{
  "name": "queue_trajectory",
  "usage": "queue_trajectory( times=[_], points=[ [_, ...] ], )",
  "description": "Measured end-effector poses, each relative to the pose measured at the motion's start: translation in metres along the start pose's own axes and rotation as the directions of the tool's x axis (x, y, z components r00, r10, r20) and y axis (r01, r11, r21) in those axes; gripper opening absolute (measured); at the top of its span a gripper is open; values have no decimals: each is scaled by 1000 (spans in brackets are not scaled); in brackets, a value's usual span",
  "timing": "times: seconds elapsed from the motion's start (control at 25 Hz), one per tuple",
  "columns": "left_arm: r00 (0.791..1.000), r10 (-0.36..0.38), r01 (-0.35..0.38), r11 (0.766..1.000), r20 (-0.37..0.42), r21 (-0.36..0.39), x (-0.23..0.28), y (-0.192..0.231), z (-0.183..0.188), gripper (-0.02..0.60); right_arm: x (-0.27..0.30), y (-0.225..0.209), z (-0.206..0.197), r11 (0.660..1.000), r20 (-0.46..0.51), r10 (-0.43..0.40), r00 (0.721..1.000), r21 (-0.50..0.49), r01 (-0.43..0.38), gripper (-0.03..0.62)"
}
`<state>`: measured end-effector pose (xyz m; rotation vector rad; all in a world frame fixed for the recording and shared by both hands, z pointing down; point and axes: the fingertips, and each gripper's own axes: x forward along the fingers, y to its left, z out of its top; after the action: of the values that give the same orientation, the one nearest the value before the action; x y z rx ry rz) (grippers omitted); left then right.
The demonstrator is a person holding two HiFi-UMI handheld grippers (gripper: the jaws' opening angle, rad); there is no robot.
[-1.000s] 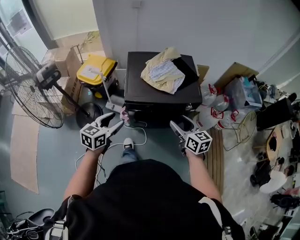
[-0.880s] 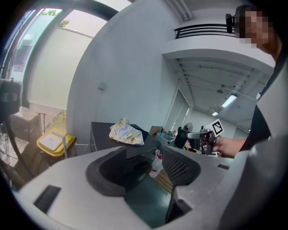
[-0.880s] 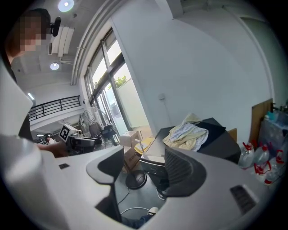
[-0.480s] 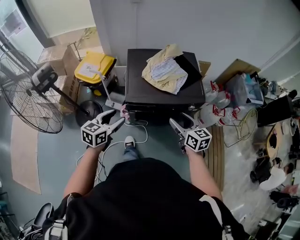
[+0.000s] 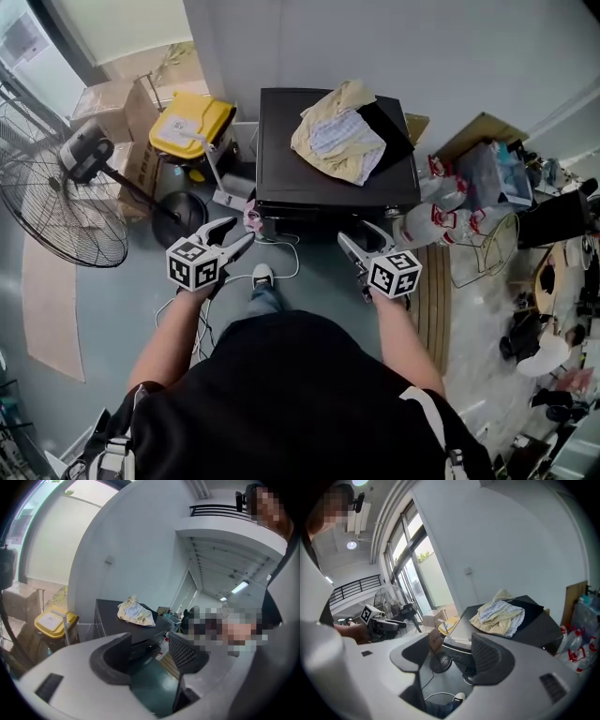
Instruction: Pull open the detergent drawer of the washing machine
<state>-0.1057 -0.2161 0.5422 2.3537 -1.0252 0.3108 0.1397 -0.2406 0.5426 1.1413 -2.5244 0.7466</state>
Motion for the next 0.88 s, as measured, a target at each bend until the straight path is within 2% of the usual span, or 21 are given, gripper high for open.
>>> queue_trajectory(
  times=[0.36, 0.88],
  points=[
    [999, 15, -16, 1000, -35, -24, 10, 31, -12, 242, 30, -14, -20, 1000, -65, -15, 998, 20, 16, 285],
    [989, 4, -10, 999, -147, -40, 38, 64, -54, 242, 73, -29, -67, 999, -177, -7, 984, 48, 16, 284]
  ],
)
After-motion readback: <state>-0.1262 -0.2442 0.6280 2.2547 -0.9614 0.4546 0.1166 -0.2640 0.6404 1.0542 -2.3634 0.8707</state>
